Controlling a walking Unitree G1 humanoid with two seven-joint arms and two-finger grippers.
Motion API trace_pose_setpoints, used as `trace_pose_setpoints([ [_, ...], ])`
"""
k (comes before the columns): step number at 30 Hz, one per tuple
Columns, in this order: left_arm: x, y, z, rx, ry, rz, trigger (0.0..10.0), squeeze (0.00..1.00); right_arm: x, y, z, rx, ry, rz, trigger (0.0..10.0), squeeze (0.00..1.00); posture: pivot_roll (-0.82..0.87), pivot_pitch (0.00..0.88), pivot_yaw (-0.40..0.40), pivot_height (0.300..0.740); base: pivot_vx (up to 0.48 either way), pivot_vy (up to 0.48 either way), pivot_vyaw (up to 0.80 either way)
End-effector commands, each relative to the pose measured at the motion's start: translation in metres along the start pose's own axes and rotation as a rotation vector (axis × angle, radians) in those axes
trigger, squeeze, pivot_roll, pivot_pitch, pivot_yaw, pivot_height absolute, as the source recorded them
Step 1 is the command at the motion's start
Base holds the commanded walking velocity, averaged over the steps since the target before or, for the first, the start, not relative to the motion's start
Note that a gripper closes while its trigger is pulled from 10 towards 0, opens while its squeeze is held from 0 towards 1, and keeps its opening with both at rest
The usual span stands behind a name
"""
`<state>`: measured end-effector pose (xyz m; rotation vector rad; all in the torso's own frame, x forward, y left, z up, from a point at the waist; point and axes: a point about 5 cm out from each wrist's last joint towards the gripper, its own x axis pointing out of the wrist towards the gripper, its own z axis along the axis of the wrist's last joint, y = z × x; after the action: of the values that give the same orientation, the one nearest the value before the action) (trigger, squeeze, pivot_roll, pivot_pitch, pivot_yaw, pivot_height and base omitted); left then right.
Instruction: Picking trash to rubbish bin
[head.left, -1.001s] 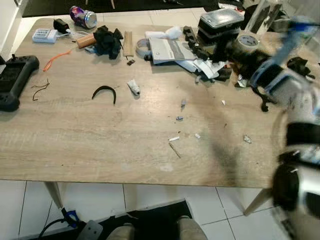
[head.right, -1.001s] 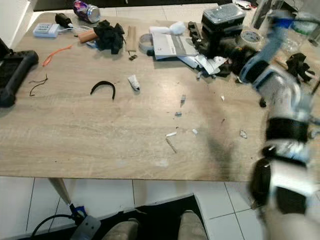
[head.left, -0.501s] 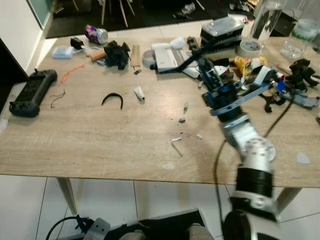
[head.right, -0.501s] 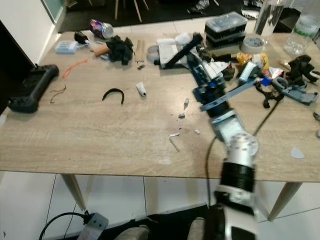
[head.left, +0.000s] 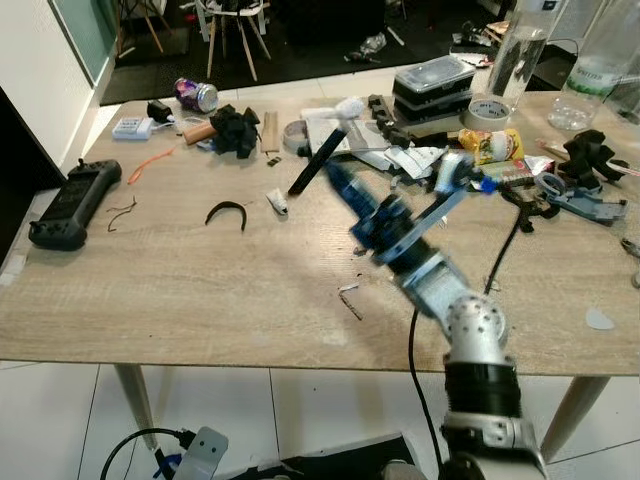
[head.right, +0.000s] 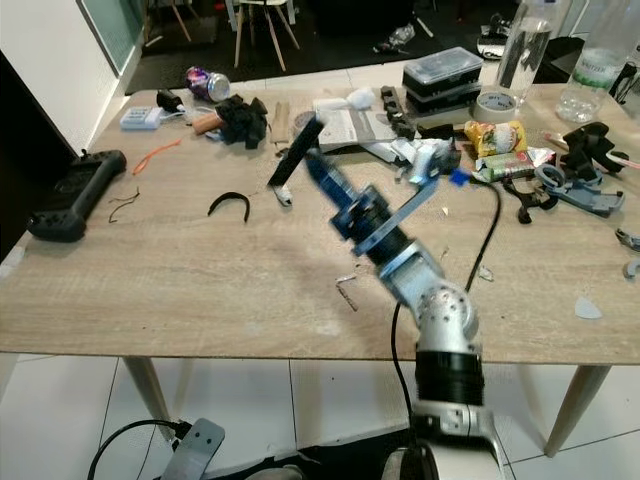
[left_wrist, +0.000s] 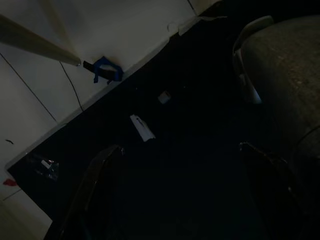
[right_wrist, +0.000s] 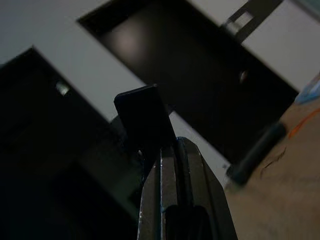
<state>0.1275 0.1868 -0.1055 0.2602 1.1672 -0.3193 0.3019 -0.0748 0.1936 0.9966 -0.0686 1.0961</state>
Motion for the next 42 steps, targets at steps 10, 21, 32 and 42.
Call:
trace_pose_setpoints([
  [10, 0.000, -0.002, -0.003, 0.019, 0.026, -0.015, 10.0, 0.00, -0.013, 0.001, -0.031, -0.090, 0.265, 0.006, 10.0, 0.00, -0.07, 0.032, 0.070, 0.740, -0.343, 0.000, 0.00],
  [21, 0.001, -0.005, -0.003, 0.050, 0.037, -0.030, 10.0, 0.00, -0.031, -0.013, -0.046, -0.151, 0.390, -0.092, 10.0, 0.00, -0.10, 0.024, 0.072, 0.740, -0.349, 0.000, 0.00],
  [32, 0.000, -0.003, -0.004, 0.080, 0.050, -0.020, 10.0, 0.00, -0.136, -0.093, -0.081, -0.308, 0.741, -0.714, 10.0, 0.00, -0.11, 0.013, 0.083, 0.740, -0.354, 0.000, 0.00],
  [42, 0.000, -0.001, -0.007, 0.082, 0.056, -0.019, 10.0, 0.00, -0.277, -0.097, -0.107, -0.148, 0.777, -1.398, 10.0, 0.00, -0.11, 0.007, 0.083, 0.740, -0.360, 0.000, 0.00],
])
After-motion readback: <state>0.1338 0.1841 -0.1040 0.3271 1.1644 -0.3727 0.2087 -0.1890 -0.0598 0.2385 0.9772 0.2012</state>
